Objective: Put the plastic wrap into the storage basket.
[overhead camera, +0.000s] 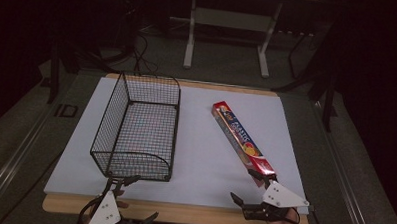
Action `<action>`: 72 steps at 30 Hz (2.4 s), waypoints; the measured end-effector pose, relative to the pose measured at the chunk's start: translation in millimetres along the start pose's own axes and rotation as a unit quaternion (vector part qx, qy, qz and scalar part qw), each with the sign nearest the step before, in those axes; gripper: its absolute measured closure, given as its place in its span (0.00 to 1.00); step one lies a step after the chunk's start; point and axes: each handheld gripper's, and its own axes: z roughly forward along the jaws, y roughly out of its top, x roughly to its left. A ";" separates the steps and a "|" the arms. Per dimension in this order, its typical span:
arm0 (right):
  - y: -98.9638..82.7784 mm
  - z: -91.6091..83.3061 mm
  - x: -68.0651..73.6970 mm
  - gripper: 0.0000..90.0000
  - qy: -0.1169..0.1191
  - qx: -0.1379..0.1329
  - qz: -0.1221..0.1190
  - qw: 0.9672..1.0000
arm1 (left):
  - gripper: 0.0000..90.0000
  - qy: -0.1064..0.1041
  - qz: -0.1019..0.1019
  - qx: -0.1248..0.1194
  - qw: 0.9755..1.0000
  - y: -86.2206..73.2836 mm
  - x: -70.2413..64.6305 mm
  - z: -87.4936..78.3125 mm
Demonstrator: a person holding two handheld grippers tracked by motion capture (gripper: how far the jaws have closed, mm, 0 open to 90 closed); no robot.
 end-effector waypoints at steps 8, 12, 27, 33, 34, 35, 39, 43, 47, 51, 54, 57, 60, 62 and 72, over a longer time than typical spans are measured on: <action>2.6 0.7 4.2 0.17 0.003 0.032 0.008 0.999 | 0.01 -0.012 0.007 -0.001 1.000 1.0 -3.2 1.0; 2.0 3.9 6.0 0.15 0.026 0.042 0.011 0.999 | 0.01 -0.014 0.005 0.000 1.000 1.2 -3.2 1.0; 14.6 9.6 -10.0 0.13 0.030 0.037 0.028 0.998 | 0.01 -0.017 0.003 0.001 1.000 2.4 -5.9 4.4; 23.2 13.8 -30.6 0.11 0.017 0.037 0.056 0.998 | 0.01 -0.018 0.002 0.002 1.000 2.4 -5.4 4.4; 23.2 13.8 -30.6 0.11 0.017 0.037 0.056 0.998 | 0.01 -0.017 0.002 0.000 1.000 2.4 -5.0 4.0; 23.8 17.5 -39.8 0.11 0.017 0.041 0.066 0.997 | 0.01 -0.016 0.000 -0.003 1.000 2.4 -3.8 3.2; 20.4 27.4 -56.0 0.11 -0.010 0.051 0.083 0.995 | 0.01 -0.016 -0.005 -0.002 1.000 2.1 -2.7 3.0; 18.7 36.3 -71.3 0.11 -0.024 0.076 0.084 0.993 | 0.01 -0.019 -0.003 0.000 1.000 2.1 -3.6 4.3; 18.4 46.8 -84.9 0.11 -0.034 0.099 0.087 0.991 | 0.01 -0.019 -0.004 0.001 1.000 1.9 -3.0 4.6; 17.1 59.8 -95.4 0.11 -0.037 0.119 0.080 0.989 | 0.01 -0.019 -0.004 0.001 1.000 1.8 -2.7 4.6; 15.0 69.0 -103.7 0.11 -0.035 0.132 0.092 0.986 | 0.01 -0.019 -0.003 0.004 1.000 1.6 -2.9 5.1; 13.8 78.6 -112.3 0.12 -0.042 0.148 0.102 0.983 | 0.01 -0.021 -0.002 0.006 1.000 1.5 -3.3 5.5; 13.4 84.8 -117.5 0.13 -0.050 0.157 0.105 0.981 | 0.01 -0.021 -0.002 0.007 1.000 1.5 -3.3 5.4; 13.0 95.2 -125.6 0.13 -0.053 0.171 0.110 0.978 | 0.01 -0.021 -0.002 0.007 1.000 1.4 -3.0 5.4; 10.0 123.3 -146.8 0.15 -0.049 0.228 0.127 0.964 | 0.01 -0.026 0.007 0.014 1.000 0.9 -4.6 7.4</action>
